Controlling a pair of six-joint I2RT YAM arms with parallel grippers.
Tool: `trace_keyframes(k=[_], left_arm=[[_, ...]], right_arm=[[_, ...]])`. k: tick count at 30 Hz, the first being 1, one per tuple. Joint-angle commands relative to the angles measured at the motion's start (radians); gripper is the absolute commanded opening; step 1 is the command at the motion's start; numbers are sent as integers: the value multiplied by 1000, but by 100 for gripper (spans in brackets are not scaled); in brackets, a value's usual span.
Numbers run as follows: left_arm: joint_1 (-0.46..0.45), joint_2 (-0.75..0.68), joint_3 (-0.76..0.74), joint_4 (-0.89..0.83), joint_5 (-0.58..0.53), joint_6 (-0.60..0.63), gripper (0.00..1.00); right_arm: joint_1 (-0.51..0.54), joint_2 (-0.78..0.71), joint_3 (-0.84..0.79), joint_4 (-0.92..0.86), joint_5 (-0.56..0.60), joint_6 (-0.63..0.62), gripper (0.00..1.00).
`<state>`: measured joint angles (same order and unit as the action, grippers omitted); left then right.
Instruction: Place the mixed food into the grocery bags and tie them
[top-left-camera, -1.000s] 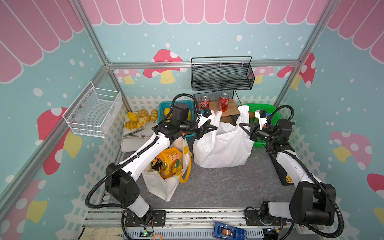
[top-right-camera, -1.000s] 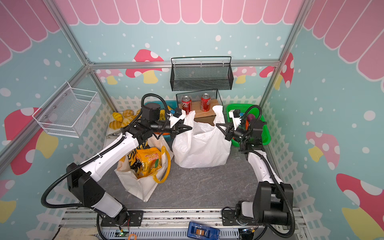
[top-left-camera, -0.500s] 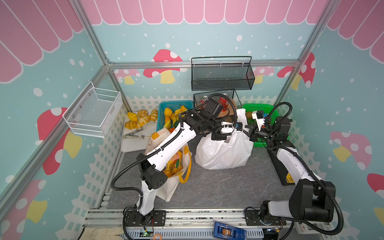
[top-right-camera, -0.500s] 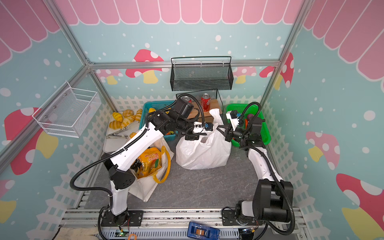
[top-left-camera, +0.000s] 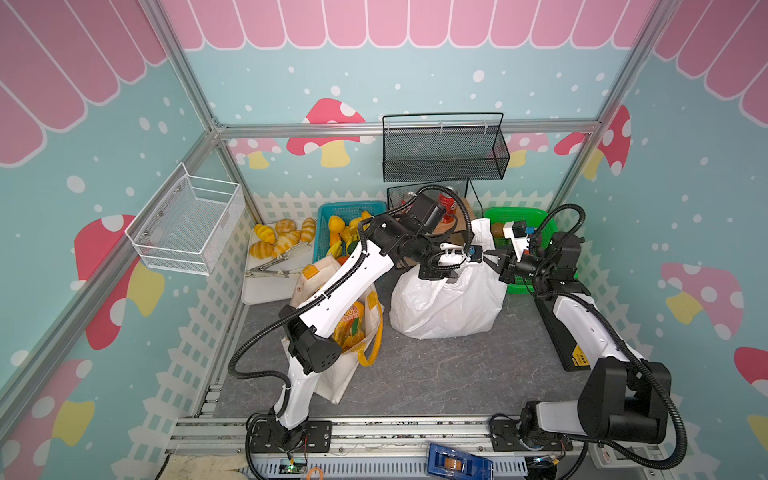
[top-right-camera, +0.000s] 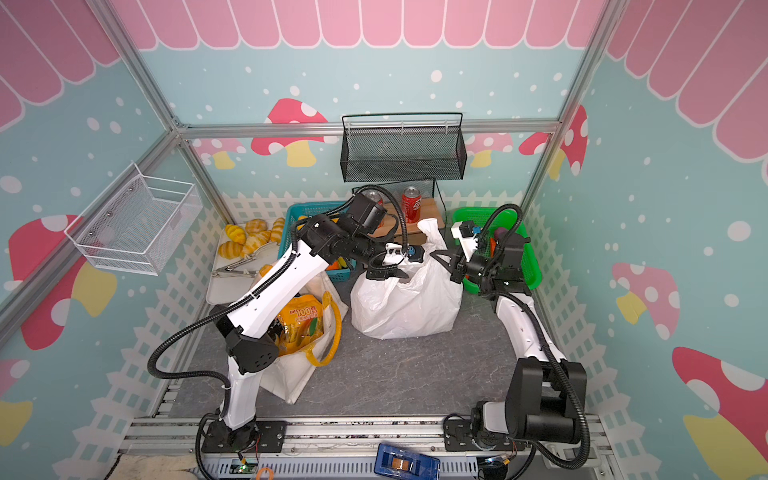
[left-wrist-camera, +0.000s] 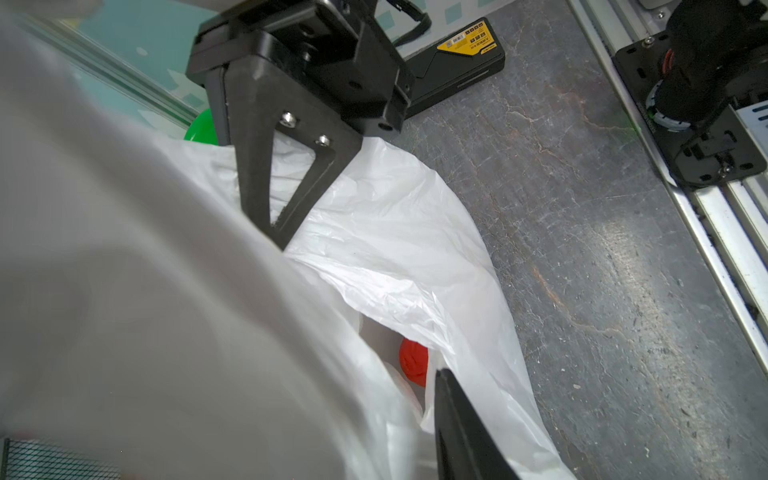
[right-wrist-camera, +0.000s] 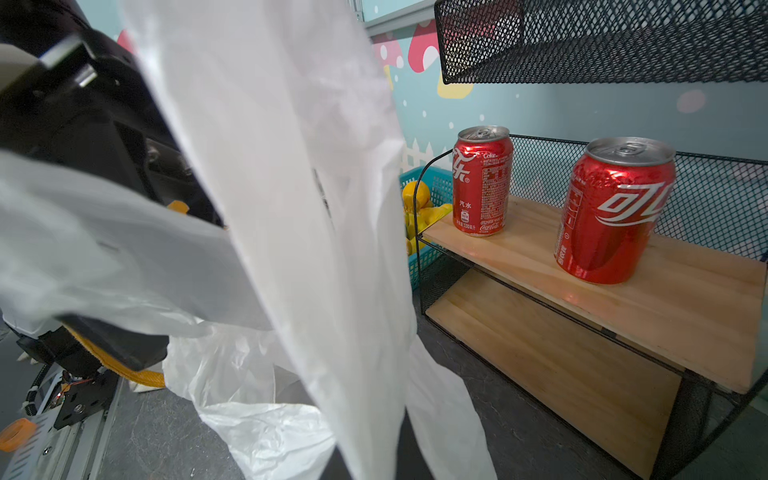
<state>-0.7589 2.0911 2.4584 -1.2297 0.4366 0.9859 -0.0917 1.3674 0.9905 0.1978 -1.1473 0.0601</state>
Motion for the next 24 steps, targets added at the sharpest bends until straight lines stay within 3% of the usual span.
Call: trace_keyframes(k=[1, 6, 13, 24], left_arm=[[40, -43, -40, -10, 131, -47, 47], [78, -109, -186, 120, 211, -143, 60], [121, -250, -466, 437, 293, -298, 70], [180, -397, -788, 858, 336, -517, 77]], right_arm=[[1, -23, -9, 13, 1, -13, 0], [3, -27, -13, 24, 1, 0, 0], [9, -26, -19, 34, 1, 9, 0], [12, -21, -23, 43, 6, 15, 0]])
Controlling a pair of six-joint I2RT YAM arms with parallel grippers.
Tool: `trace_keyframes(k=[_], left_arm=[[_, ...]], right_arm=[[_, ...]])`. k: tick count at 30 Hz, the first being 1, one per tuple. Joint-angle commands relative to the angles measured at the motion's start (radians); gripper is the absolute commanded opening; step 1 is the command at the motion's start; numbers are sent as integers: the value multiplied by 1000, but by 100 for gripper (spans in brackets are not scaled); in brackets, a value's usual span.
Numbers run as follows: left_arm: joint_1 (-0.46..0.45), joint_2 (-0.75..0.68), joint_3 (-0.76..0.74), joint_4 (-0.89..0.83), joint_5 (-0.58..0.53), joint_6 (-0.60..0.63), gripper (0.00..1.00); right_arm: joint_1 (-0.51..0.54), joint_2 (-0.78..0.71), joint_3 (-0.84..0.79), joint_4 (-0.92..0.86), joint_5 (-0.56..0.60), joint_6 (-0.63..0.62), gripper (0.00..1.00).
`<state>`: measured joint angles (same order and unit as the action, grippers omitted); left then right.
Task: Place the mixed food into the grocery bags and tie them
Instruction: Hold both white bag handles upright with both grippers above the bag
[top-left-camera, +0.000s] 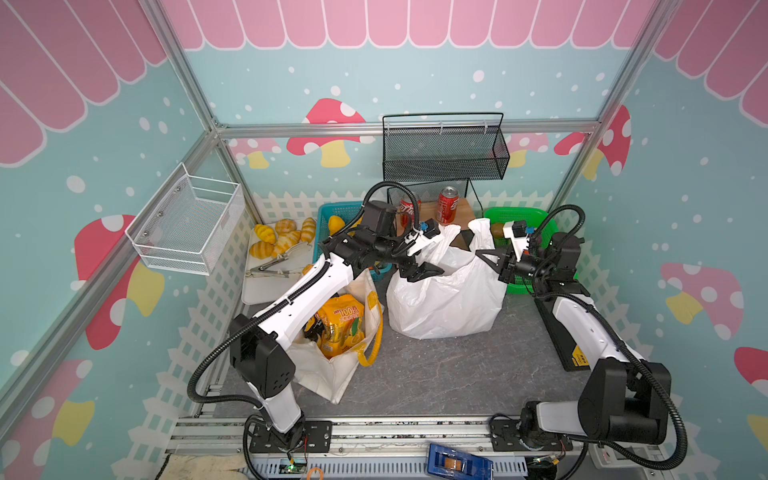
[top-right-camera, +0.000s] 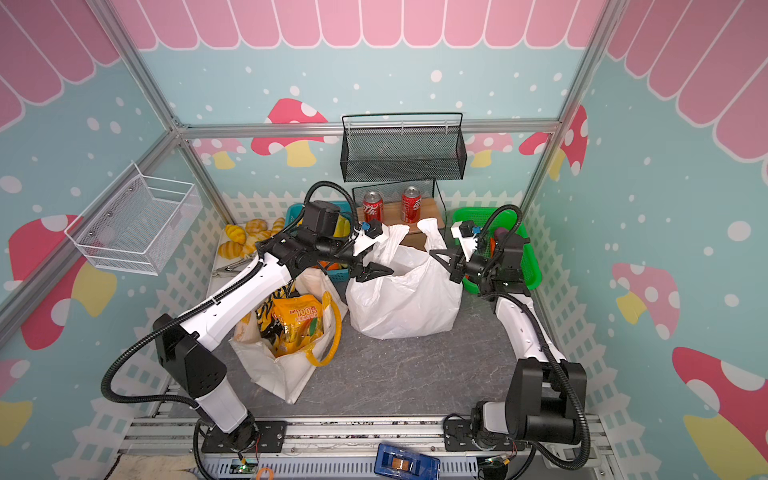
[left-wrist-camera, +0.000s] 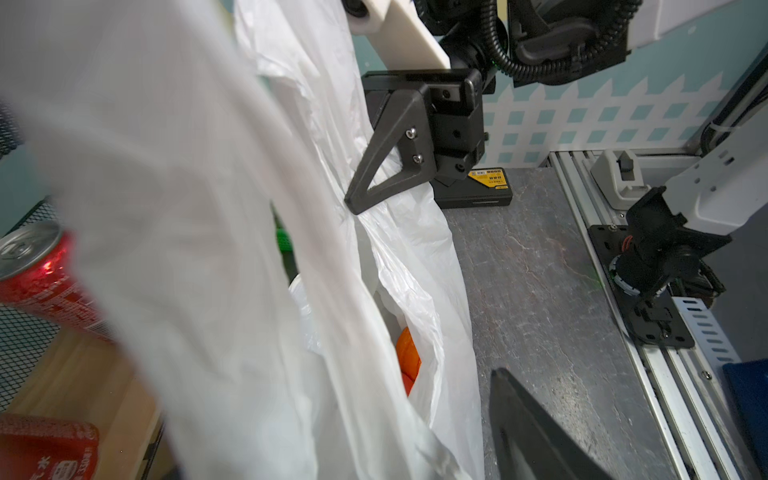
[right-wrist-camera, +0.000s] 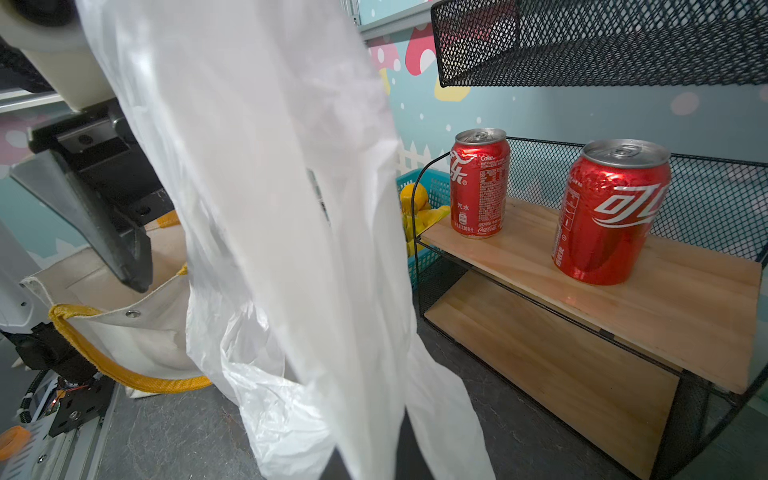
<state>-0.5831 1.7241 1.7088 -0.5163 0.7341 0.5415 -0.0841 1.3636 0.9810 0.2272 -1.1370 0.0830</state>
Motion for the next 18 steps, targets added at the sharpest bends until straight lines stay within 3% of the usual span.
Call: trace_keyframes(k=[1, 6, 18], left_arm=[[6, -37, -59, 169, 38, -84, 77], [23, -80, -177, 327, 55, -187, 78], [34, -149, -305, 500, 18, -262, 84]], right_arm=[[4, -18, -14, 14, -3, -9, 0], [6, -20, -16, 14, -1, -10, 0], [8, -8, -18, 23, 0, -5, 0]])
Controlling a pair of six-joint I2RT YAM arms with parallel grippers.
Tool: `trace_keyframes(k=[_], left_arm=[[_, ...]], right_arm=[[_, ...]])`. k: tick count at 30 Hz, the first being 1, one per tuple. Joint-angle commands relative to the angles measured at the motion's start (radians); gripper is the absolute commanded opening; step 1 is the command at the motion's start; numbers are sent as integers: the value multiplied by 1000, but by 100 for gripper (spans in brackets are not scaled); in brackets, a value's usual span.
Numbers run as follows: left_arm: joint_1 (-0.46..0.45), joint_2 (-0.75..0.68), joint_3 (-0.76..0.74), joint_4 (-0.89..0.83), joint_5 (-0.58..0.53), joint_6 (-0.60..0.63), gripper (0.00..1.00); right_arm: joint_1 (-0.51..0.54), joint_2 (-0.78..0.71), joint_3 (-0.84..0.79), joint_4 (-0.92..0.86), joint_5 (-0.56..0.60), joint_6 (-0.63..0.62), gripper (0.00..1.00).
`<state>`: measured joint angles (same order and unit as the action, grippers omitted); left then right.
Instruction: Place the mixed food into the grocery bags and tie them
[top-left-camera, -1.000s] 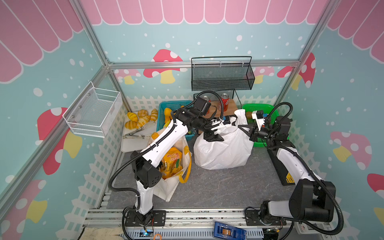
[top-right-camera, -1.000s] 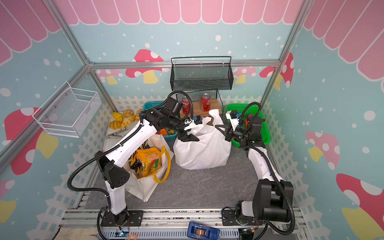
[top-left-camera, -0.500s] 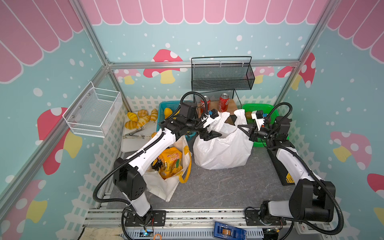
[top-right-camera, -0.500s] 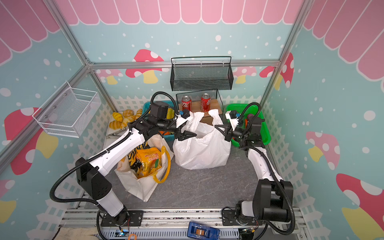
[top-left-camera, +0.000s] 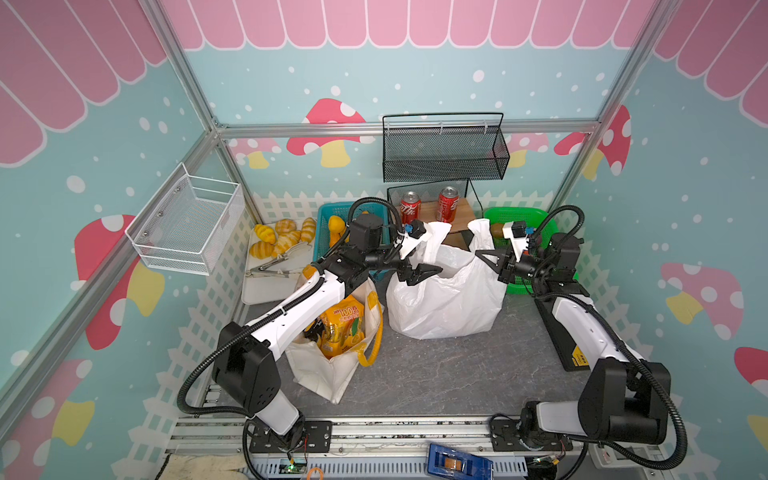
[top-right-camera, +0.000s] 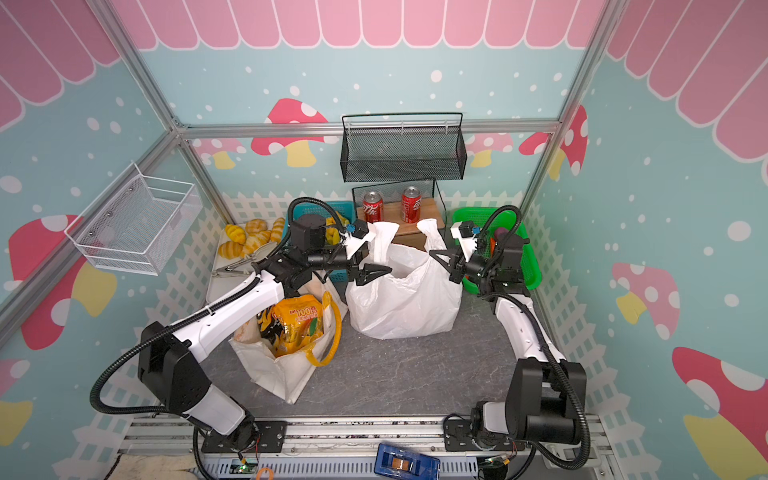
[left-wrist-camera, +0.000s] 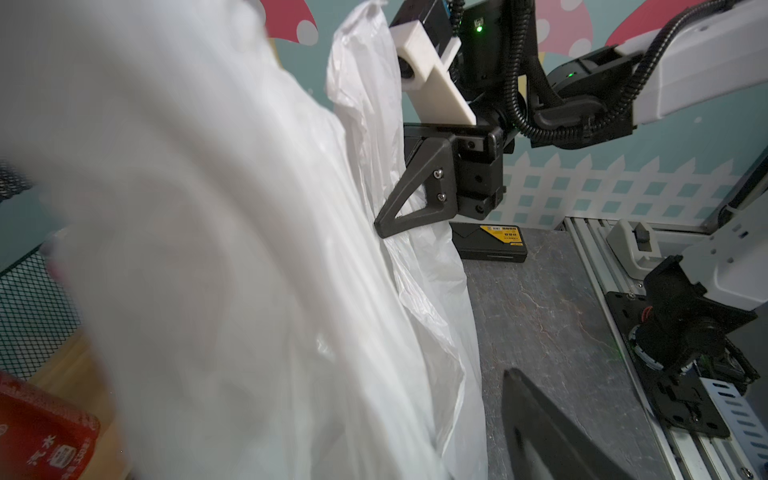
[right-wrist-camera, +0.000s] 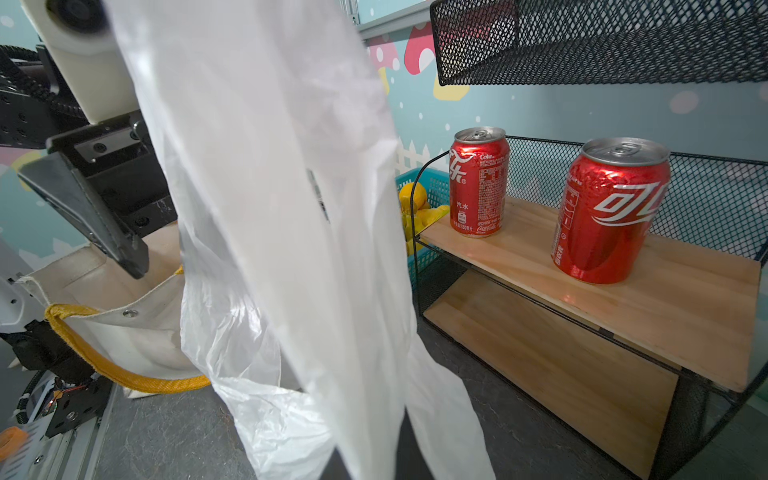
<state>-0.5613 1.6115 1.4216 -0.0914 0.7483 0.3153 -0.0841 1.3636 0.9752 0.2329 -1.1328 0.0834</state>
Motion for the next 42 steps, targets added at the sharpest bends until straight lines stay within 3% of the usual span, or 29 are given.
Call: trace_keyframes(k=[1, 9, 18, 22, 26, 28, 32, 37, 42], left_arm=[[15, -45, -24, 85, 7, -42, 84], [30, -105, -125, 204, -20, -107, 85], [21, -54, -161, 298, 34, -105, 84], [16, -33, -187, 397, 46, -136, 68], [15, -7, -158, 360, 57, -127, 45], [11, 1, -132, 310, 52, -102, 29], [-22, 9, -29, 64, 17, 56, 12], [-98, 80, 218, -431, -117, 383, 5], [-160, 223, 481, -776, -324, 566, 0]], right_arm=[[8, -8, -13, 16, -4, -6, 0], [8, -4, -13, 16, -4, -7, 0], [7, -1, -15, 21, -4, -4, 0], [8, -2, -15, 22, -2, -1, 0], [9, -4, -19, 35, -2, 10, 0], [10, -10, -24, 49, -3, 22, 0], [16, -20, -27, 53, -5, 23, 0], [17, -12, -2, -6, -28, -39, 0], [17, 5, 40, -62, -69, -89, 0]])
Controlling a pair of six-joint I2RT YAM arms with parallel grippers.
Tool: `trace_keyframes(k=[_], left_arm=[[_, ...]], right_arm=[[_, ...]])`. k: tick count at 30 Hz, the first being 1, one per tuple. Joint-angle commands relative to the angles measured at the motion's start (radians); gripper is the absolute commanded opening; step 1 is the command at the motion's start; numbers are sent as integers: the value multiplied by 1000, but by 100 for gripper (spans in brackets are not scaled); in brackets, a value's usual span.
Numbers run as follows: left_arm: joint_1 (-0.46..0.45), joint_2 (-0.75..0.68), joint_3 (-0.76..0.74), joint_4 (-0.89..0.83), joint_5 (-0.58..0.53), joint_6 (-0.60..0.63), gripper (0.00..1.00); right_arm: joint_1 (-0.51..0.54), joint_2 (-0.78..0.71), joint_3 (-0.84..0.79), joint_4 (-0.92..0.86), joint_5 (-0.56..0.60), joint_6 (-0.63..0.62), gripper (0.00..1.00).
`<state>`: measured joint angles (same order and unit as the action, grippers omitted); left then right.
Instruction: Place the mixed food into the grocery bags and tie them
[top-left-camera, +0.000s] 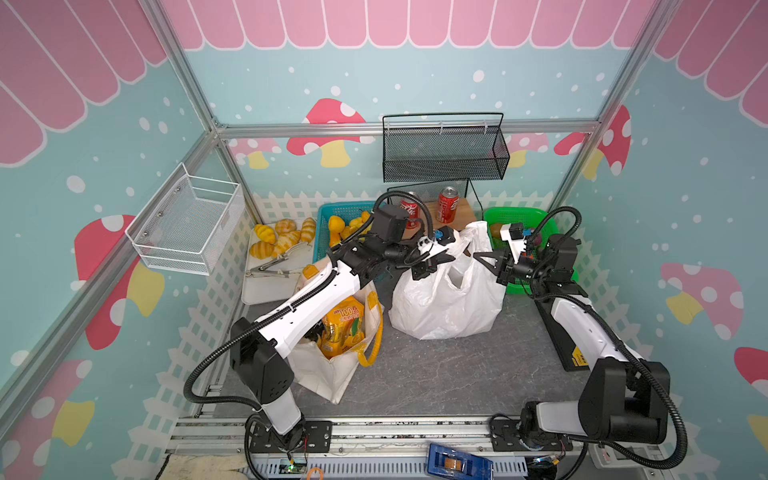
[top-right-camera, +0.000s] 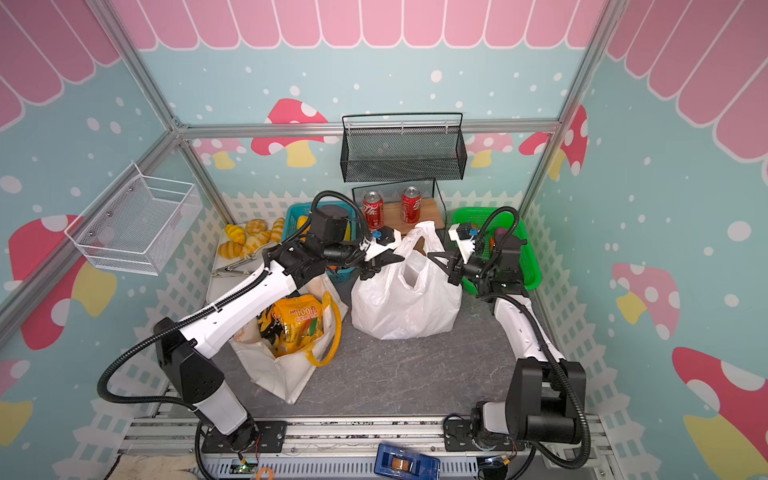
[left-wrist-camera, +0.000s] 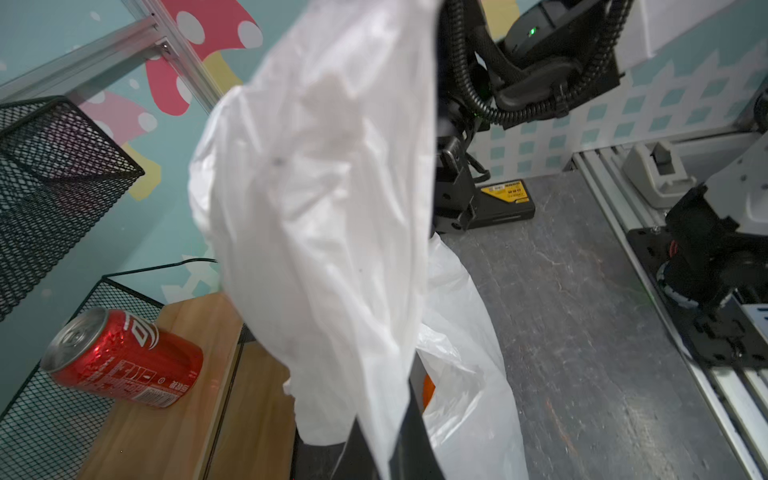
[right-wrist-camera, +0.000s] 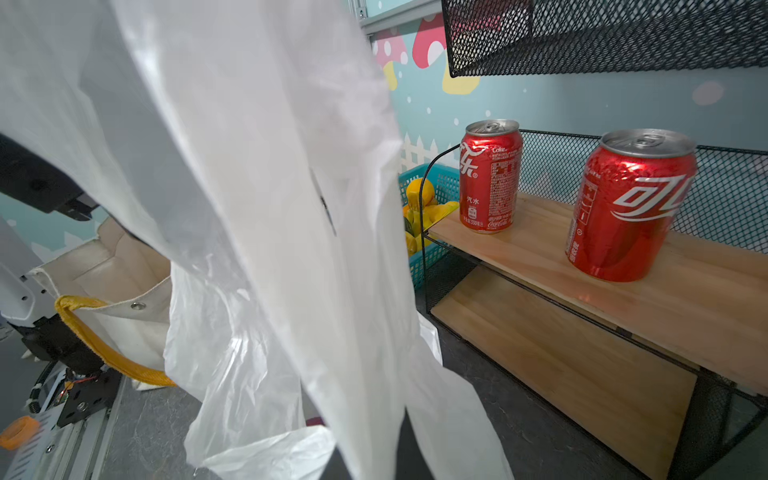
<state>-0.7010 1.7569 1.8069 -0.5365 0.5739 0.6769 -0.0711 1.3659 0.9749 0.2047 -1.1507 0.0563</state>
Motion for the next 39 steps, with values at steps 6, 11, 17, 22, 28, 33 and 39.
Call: trace_keyframes(k=[6, 11, 17, 22, 28, 33, 39], left_arm=[[-50, 219, 342, -519, -224, 299, 0], [-58, 323, 543, -644, -271, 336, 0], [-58, 340, 596, -651, -244, 346, 0], [-58, 354, 642, -660, -235, 345, 0], [-58, 358, 655, -662, -231, 344, 0], [-58, 357, 650, -661, -235, 343, 0], [-58, 357, 652, -660, -243, 345, 0]], right_arm=[[4, 4, 35, -66, -64, -130, 0], [2, -3, 32, -87, -61, -203, 0], [5, -3, 40, -83, -81, -261, 14], [9, -22, 32, -57, -85, -321, 46], [23, 1, 79, -46, -49, -361, 68], [24, 33, 122, -57, -7, -390, 73], [30, 86, 189, -95, -27, -411, 75]])
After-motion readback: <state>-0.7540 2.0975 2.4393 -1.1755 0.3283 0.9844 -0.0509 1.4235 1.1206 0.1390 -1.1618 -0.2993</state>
